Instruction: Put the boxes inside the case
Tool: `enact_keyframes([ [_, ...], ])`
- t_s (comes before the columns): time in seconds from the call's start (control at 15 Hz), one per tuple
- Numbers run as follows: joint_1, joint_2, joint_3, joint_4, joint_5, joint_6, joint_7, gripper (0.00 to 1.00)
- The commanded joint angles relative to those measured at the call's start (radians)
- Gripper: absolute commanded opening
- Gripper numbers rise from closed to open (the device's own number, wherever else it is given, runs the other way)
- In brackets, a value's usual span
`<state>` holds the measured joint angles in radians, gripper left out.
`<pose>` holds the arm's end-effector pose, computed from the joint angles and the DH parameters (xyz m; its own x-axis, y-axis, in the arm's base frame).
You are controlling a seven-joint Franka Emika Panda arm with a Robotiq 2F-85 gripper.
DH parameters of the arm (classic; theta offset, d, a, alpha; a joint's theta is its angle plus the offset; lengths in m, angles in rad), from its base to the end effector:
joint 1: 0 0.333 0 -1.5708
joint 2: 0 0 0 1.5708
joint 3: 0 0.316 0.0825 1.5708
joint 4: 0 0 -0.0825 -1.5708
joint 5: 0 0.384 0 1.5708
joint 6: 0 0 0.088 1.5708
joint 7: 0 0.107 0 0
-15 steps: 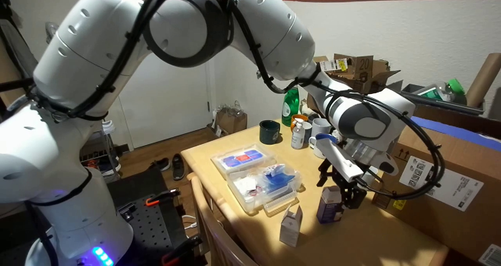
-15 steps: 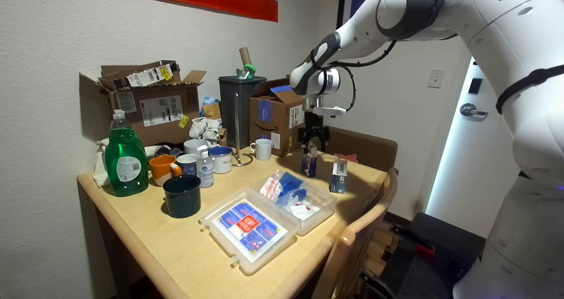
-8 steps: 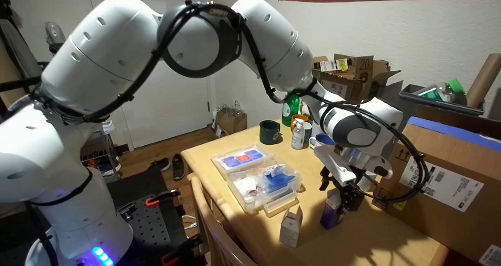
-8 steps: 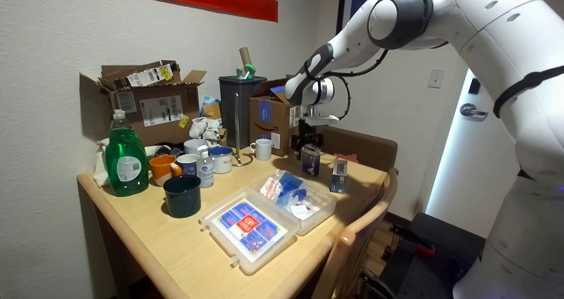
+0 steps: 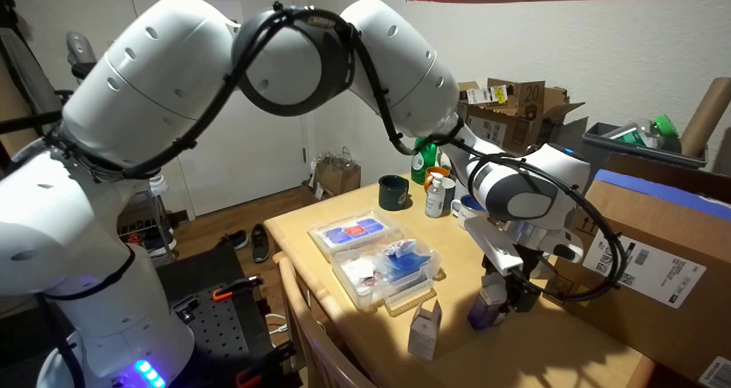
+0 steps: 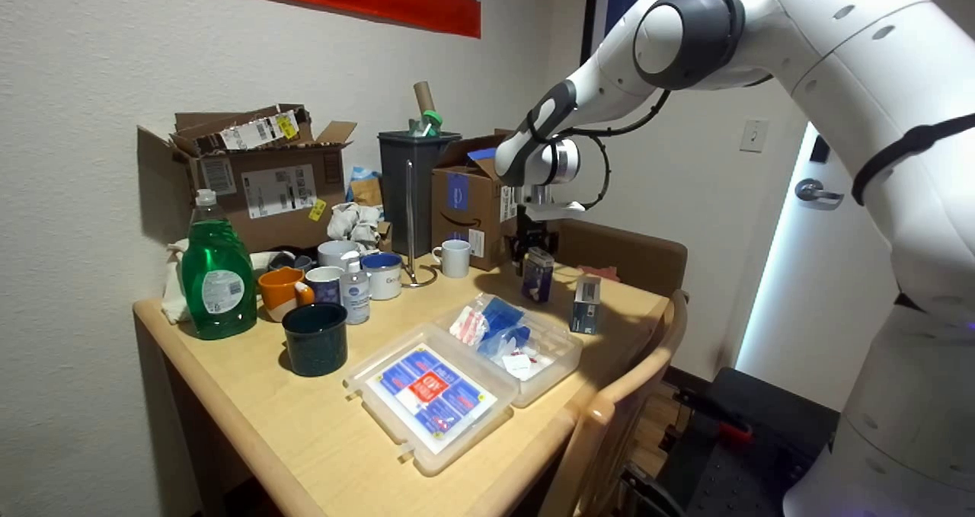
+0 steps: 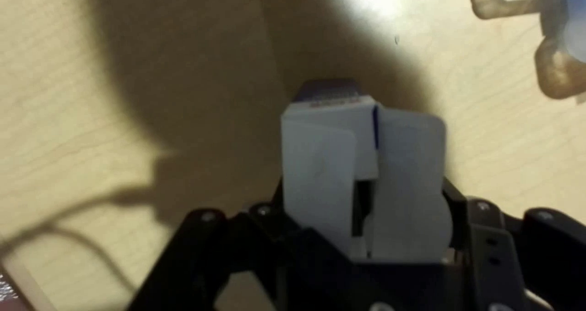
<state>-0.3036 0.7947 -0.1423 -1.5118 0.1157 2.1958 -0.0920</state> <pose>0.6394 -0.2848 0.1869 0.9202 -0.3780 -0.1019 -0.3795 -0.9252 0.0057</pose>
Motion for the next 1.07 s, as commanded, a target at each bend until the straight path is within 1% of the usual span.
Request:
enact_keyframes([
  [0.0, 0.017, -0.011, -0.022, -0.018, -0.031, 0.030, 0.050, 0.36],
  [0.13, 0.021, -0.023, -0.030, -0.032, -0.042, 0.042, 0.058, 0.21],
  [0.27, 0.026, -0.039, -0.034, -0.047, -0.055, 0.049, 0.068, 0.09],
  [0.33, 0.028, -0.046, -0.034, -0.054, -0.059, 0.054, 0.069, 0.12],
  [0.4, 0.032, -0.053, -0.035, -0.063, -0.066, 0.060, 0.071, 0.11],
  [0.6, 0.046, -0.096, -0.041, -0.103, -0.091, 0.072, 0.077, 0.03],
  [0.67, 0.050, -0.119, -0.043, -0.124, -0.097, 0.076, 0.077, 0.03],
  [0.73, 0.057, -0.142, -0.048, -0.147, -0.107, 0.083, 0.078, 0.06],
  [0.8, 0.062, -0.165, -0.051, -0.168, -0.117, 0.090, 0.077, 0.07],
  [1.0, 0.073, -0.241, -0.055, -0.236, -0.146, 0.104, 0.068, 0.07],
])
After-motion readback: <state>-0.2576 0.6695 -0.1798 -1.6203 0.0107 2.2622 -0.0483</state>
